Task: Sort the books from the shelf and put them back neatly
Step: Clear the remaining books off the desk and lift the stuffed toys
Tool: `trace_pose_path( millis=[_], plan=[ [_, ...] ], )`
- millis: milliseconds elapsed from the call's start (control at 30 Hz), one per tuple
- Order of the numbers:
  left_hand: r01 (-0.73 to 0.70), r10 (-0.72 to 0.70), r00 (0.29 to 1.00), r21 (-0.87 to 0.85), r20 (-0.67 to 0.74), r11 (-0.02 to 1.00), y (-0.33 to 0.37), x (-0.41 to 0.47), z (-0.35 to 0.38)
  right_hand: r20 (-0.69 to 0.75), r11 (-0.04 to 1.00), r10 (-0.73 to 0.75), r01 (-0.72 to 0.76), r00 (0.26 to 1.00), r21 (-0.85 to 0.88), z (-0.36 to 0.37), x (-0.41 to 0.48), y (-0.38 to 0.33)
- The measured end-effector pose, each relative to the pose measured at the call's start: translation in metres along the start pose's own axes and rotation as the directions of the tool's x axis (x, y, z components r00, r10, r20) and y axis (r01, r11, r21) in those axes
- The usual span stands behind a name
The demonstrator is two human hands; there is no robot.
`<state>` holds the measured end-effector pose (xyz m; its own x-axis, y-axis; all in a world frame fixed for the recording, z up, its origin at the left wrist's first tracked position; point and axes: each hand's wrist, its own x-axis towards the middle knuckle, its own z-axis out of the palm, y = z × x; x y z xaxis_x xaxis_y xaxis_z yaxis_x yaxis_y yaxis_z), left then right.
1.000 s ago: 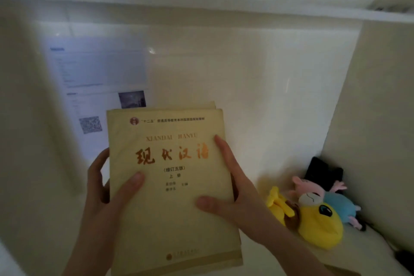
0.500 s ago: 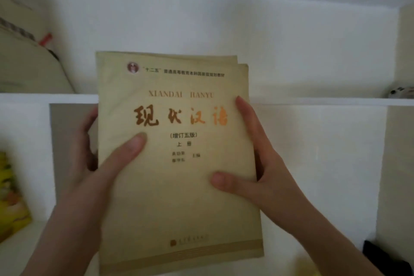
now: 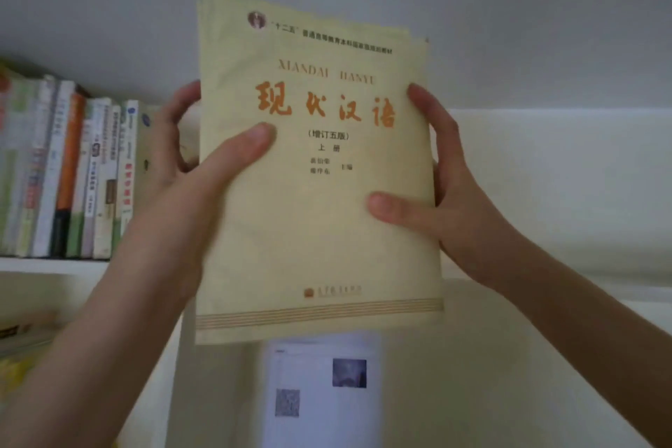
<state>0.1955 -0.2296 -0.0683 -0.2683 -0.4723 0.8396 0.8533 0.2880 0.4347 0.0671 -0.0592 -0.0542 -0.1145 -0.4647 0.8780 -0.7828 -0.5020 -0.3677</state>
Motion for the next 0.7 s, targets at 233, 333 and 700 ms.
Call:
trace_pose_path(
  millis=[233,333,700],
  plan=[
    [-0.175,0.180,0.984,0.186,-0.009,0.967,-0.004,0.067,-0.016,0.068,0.992,-0.124,0.125,0.990,-0.014,0.010,0.095,0.054],
    [-0.193,0.210,0.977,0.274,-0.036,0.942,-0.024,0.083,-0.034,0.116,0.995,-0.083,0.089,0.990,-0.047,0.020,0.117,0.088],
    [-0.194,0.279,0.955,0.495,-0.103,0.847,-0.098,0.117,-0.083,0.305,0.989,0.079,-0.036,0.949,-0.144,0.064,0.162,0.195]
  ],
)
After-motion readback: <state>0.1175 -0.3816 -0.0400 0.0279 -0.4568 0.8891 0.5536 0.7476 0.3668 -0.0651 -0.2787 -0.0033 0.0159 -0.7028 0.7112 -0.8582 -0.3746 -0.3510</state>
